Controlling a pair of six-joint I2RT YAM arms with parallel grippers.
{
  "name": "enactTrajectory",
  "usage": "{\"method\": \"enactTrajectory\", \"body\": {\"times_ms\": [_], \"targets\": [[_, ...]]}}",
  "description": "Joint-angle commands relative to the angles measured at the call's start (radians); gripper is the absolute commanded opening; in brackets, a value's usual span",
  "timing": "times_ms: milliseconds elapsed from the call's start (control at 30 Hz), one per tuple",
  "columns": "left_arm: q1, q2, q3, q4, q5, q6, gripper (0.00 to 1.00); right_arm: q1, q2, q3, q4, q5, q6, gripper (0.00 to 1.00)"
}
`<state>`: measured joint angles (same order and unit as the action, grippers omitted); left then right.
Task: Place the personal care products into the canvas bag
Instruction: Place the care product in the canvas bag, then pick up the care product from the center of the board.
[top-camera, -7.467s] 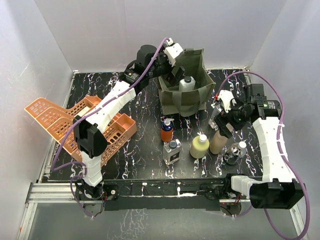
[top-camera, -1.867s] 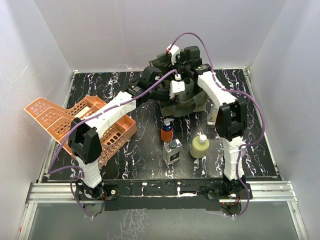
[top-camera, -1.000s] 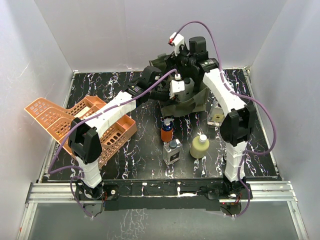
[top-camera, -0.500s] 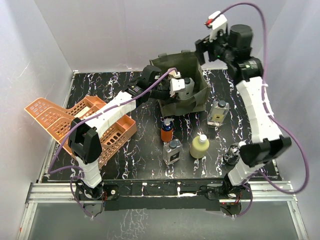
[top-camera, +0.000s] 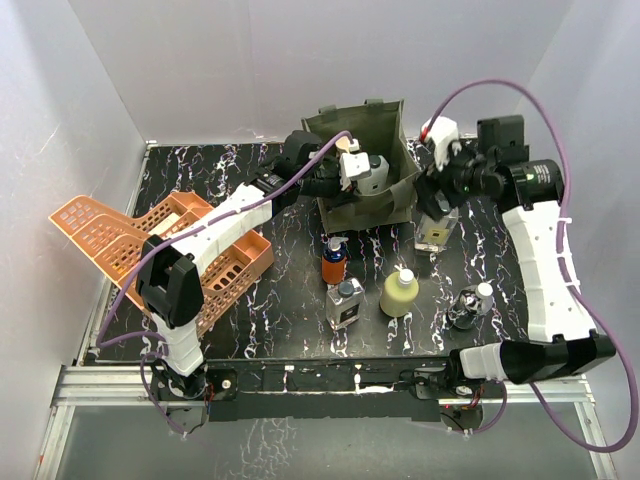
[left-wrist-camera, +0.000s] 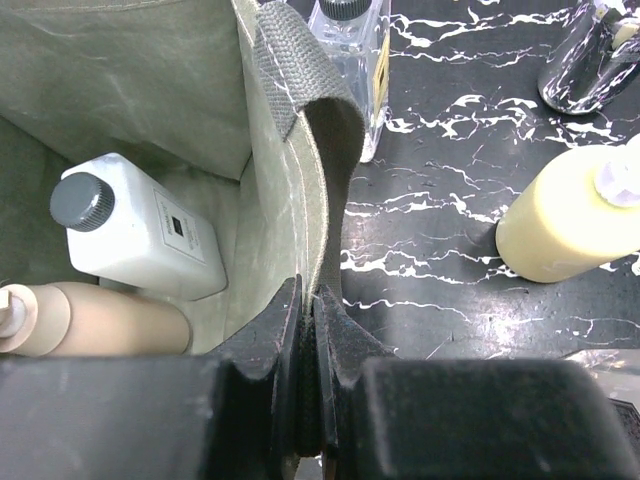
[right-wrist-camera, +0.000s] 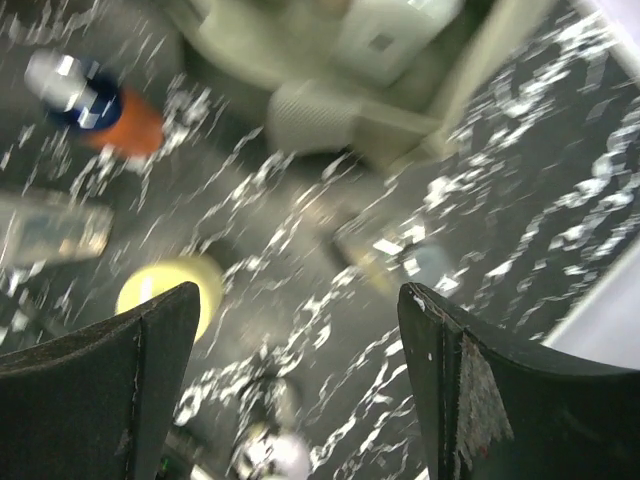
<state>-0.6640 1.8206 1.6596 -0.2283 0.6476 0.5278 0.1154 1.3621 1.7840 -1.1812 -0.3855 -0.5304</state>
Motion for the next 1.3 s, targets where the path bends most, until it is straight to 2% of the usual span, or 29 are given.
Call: {"method": "enactTrajectory", "body": {"times_ms": [0, 133, 367, 567, 667, 733, 933, 1267], "targets": [[0.0, -0.071, -0.065, 0.097, 0.051, -0.053, 0.0, 0.058, -0.13, -0.183, -0.144, -0.085, -0.175, 0.83], [0.0, -0.071, -0.072, 0.093, 0.058, -0.086, 0.0, 0.142, -0.194, -0.378, -0.131, -0.057, -0.226, 0.82], [0.0, -0.078, -0.084, 0.1, 0.045, -0.08, 0.0, 0.212, -0.187, -0.563, -0.015, -0.059, -0.228, 0.81], [0.0, -0.064, -0.074, 0.11, 0.029, -0.076, 0.0, 0.234, -0.121, -0.617, 0.092, -0.044, -0.178, 0.77], [0.0, -0.054, -0.066, 0.117, 0.029, -0.082, 0.0, 0.236, -0.112, -0.644, 0.122, -0.034, -0.174, 0.68], [0.0, -0.048, -0.063, 0.118, 0.03, -0.084, 0.0, 0.236, -0.119, -0.666, 0.126, -0.028, -0.185, 0.64], [0.0, -0.035, -0.049, 0.114, 0.022, -0.086, 0.0, 0.236, -0.176, -0.719, 0.126, -0.004, -0.201, 0.62], [0.0, -0.034, -0.046, 0.096, 0.02, -0.069, 0.0, 0.236, -0.184, -0.697, 0.129, -0.015, -0.155, 0.52]]}}
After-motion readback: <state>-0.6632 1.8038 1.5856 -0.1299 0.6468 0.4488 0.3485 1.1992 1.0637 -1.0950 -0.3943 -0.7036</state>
